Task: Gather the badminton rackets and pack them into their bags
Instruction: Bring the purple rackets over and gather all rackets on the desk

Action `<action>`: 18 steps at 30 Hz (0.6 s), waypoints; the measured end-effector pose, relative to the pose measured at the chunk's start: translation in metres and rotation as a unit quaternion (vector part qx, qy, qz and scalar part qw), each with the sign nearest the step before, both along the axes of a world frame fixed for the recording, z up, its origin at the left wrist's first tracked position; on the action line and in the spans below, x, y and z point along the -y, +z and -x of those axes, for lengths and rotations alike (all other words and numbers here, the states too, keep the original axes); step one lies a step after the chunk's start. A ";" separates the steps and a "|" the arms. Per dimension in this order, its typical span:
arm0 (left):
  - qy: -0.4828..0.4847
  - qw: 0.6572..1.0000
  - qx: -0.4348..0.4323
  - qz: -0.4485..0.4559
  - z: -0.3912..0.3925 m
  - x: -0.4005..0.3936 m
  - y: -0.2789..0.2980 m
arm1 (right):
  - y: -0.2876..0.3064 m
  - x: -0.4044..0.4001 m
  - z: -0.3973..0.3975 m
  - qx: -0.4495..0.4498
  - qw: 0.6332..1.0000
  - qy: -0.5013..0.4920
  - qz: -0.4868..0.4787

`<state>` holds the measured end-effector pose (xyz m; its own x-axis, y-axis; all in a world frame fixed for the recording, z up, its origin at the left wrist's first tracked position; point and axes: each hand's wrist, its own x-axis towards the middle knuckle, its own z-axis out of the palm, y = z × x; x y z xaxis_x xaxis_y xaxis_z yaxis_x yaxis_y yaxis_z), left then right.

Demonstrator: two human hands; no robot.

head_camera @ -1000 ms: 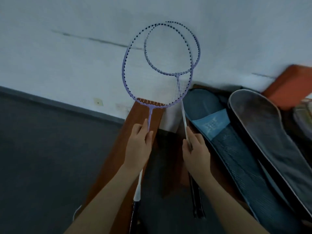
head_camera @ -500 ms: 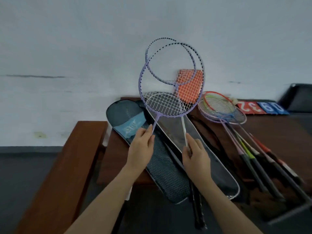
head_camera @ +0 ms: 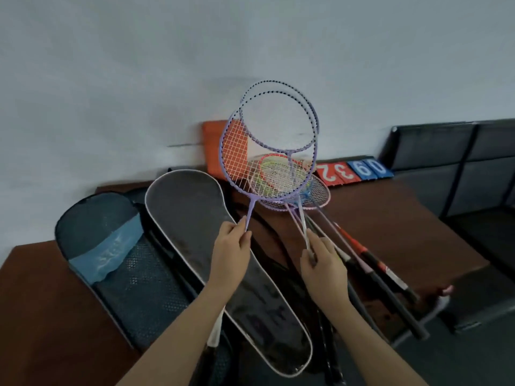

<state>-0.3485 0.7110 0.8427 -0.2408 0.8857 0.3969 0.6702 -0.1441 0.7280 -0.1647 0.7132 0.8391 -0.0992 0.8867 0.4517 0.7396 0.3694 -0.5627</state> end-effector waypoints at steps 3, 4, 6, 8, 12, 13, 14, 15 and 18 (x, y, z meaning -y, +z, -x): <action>-0.003 0.999 0.022 0.026 -0.024 -0.040 -0.003 | 0.000 -0.035 -0.029 0.031 0.999 -0.003 0.024; -0.004 0.999 0.024 0.031 -0.031 -0.054 -0.003 | 0.000 -0.048 -0.039 0.042 0.998 -0.006 0.037; 0.003 0.999 0.026 0.045 -0.045 -0.083 -0.002 | -0.004 -0.072 -0.057 0.065 0.996 -0.009 0.063; 0.007 0.998 0.025 0.064 -0.060 -0.110 -0.004 | -0.008 -0.094 -0.072 0.075 0.994 -0.006 0.077; 0.029 0.992 0.036 0.113 -0.093 -0.154 -0.018 | -0.015 -0.136 -0.101 0.058 0.991 0.001 0.120; 0.039 0.991 0.041 0.121 -0.101 -0.163 -0.023 | -0.019 -0.146 -0.109 0.060 0.989 0.005 0.133; 0.049 0.989 0.047 0.129 -0.110 -0.171 -0.026 | -0.024 -0.156 -0.117 0.064 0.988 0.014 0.142; 0.062 0.987 0.054 0.139 -0.118 -0.178 -0.029 | -0.030 -0.164 -0.125 0.064 0.987 0.025 0.149; 0.100 0.976 0.093 0.169 -0.147 -0.198 -0.036 | -0.046 -0.184 -0.155 0.054 0.982 0.067 0.167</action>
<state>-0.2019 0.9086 0.8064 -0.4618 0.8867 0.0242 0.5127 0.2445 0.8230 -0.0099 0.8970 0.7928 -0.2564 0.9592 0.1190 0.7591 0.2761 -0.5896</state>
